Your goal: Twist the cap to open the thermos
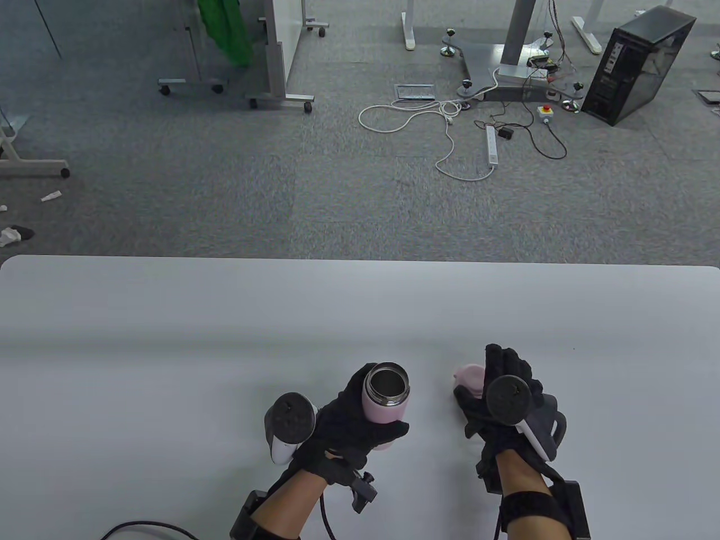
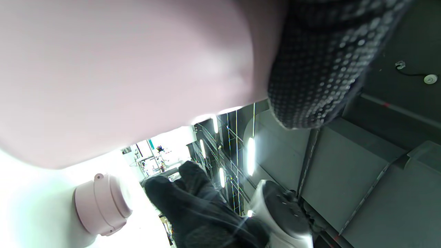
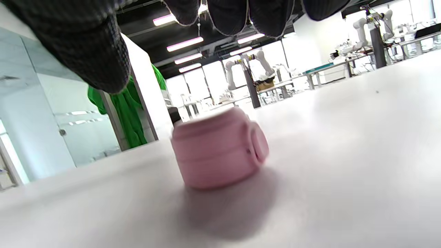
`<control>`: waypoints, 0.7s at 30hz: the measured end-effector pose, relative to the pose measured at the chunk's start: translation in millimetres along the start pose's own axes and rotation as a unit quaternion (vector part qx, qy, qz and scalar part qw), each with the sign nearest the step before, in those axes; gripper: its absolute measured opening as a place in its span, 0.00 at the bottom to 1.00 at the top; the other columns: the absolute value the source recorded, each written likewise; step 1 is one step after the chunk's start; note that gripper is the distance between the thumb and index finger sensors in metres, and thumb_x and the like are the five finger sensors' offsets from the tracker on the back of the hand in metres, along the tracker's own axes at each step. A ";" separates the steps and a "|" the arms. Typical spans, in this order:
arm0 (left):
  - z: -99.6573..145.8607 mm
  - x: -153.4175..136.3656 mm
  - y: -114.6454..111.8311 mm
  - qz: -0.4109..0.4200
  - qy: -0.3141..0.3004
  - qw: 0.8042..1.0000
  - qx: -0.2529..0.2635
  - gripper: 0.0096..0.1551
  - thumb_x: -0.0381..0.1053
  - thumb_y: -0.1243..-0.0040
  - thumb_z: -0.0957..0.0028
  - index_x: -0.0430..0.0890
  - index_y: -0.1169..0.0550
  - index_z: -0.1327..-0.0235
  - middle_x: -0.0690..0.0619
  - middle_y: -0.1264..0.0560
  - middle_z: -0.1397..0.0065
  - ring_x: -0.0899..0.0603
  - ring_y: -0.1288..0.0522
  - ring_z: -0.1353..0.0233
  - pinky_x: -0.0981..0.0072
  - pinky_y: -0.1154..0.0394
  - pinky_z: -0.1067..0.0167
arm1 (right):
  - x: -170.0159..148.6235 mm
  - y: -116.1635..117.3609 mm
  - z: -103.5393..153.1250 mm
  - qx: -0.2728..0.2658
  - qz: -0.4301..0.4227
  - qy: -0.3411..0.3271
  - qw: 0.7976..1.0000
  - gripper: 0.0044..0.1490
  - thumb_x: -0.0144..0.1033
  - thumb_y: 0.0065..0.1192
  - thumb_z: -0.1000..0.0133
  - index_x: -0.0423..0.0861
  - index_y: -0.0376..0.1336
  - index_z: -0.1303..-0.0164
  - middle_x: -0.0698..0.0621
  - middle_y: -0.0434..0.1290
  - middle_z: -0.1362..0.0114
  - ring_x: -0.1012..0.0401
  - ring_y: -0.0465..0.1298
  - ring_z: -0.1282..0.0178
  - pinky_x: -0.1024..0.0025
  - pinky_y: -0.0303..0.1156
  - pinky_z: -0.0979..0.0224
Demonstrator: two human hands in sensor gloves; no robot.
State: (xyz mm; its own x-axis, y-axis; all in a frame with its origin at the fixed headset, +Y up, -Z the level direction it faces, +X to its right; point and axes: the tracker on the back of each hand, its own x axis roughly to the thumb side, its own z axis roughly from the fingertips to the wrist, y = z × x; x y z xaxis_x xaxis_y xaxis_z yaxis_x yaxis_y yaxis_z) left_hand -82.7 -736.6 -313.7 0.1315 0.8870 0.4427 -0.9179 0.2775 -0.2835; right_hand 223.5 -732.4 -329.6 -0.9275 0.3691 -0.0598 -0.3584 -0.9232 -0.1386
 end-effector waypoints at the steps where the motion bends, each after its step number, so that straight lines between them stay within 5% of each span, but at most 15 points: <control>1: 0.0 0.1 0.1 0.000 0.000 1.000 -0.001 0.69 0.66 0.21 0.76 0.49 0.43 0.23 0.39 0.41 0.19 0.28 0.38 0.23 0.30 0.38 0.33 | 0.9 -5.2 3.3 -0.005 -0.008 -0.005 1.000 0.64 0.60 0.71 0.42 0.47 0.37 0.12 0.36 0.41 0.12 0.32 0.45 0.16 0.27 0.42 0.21; 9: 0.1 0.0 0.2 -0.009 -0.004 1.000 0.000 0.69 0.66 0.21 0.76 0.49 0.43 0.23 0.40 0.41 0.19 0.28 0.38 0.23 0.30 0.38 0.33 | 10.3 -20.7 26.6 -0.044 -0.078 -0.052 0.995 0.62 0.60 0.71 0.42 0.46 0.39 0.12 0.35 0.43 0.12 0.32 0.45 0.16 0.26 0.42 0.21; 21: 1.8 -6.0 -0.4 -0.018 0.005 1.000 0.007 0.68 0.65 0.21 0.76 0.50 0.43 0.23 0.41 0.41 0.18 0.29 0.38 0.22 0.29 0.39 0.32 | 10.7 -6.0 52.0 -0.046 -0.077 -0.094 0.992 0.60 0.61 0.71 0.42 0.46 0.43 0.11 0.34 0.46 0.12 0.31 0.46 0.16 0.25 0.41 0.23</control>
State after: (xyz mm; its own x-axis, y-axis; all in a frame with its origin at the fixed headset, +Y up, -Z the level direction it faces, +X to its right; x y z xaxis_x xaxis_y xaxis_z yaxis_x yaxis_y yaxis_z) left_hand -83.8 -742.7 -314.7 0.1673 0.8804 0.4437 -0.9181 0.3032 -0.2553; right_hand 210.2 -728.5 -278.0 -0.8692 0.4701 0.1531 -0.4938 -0.8405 -0.2228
